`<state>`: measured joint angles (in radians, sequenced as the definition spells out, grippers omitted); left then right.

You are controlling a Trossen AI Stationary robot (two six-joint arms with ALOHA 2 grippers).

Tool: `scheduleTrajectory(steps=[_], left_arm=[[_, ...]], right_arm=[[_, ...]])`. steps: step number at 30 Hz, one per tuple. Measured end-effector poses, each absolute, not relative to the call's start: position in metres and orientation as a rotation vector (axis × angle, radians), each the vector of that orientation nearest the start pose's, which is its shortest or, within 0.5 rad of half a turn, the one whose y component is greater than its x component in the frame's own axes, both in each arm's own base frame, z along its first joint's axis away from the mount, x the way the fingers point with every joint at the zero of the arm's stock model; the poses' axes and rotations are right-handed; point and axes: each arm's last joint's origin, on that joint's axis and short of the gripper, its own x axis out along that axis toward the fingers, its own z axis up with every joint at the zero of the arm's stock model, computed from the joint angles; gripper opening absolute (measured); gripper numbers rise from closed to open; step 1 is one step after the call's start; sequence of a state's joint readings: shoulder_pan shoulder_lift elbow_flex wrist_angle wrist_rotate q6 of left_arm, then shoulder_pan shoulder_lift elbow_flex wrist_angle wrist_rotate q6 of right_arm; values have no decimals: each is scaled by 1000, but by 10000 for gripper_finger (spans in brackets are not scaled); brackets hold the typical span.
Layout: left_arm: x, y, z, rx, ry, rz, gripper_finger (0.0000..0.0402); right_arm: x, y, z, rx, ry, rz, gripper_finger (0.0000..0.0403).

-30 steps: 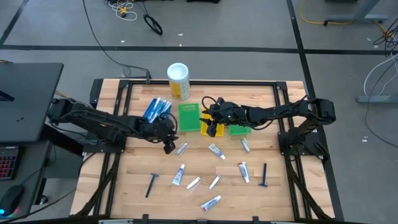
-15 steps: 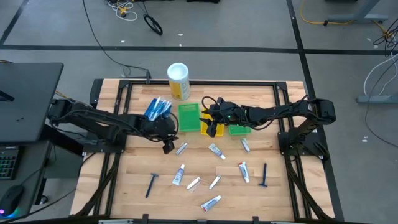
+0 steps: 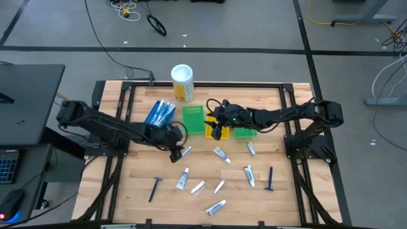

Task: Pick & Place Travel size toiletries
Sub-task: Put the nailcutter into the left green bin

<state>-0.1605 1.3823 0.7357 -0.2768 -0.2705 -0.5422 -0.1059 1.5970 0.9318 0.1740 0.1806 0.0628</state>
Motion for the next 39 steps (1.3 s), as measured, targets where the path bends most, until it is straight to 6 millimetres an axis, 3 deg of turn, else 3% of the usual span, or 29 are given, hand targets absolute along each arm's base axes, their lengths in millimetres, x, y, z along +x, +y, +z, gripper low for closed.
scheduleTrajectory(steps=[4,8,16,24,30,34,39], left_arm=[[268,-36,170,-344,867,374,211],[277,-39,166,-378,838,328,211],[278,-40,156,-378,879,343,211],[283,-47,126,-377,976,345,211],[284,-47,121,-364,986,372,209],[283,-47,120,-360,989,378,182],[282,-46,119,-346,997,390,109]], right_arm=[[339,-41,217,42,494,-296,180],[338,-41,217,42,498,-297,180],[338,-41,217,42,498,-296,180],[338,-41,217,42,498,-297,180],[338,-41,217,42,498,-296,180],[338,-41,217,42,497,-296,180],[338,-41,217,42,497,-296,180]])
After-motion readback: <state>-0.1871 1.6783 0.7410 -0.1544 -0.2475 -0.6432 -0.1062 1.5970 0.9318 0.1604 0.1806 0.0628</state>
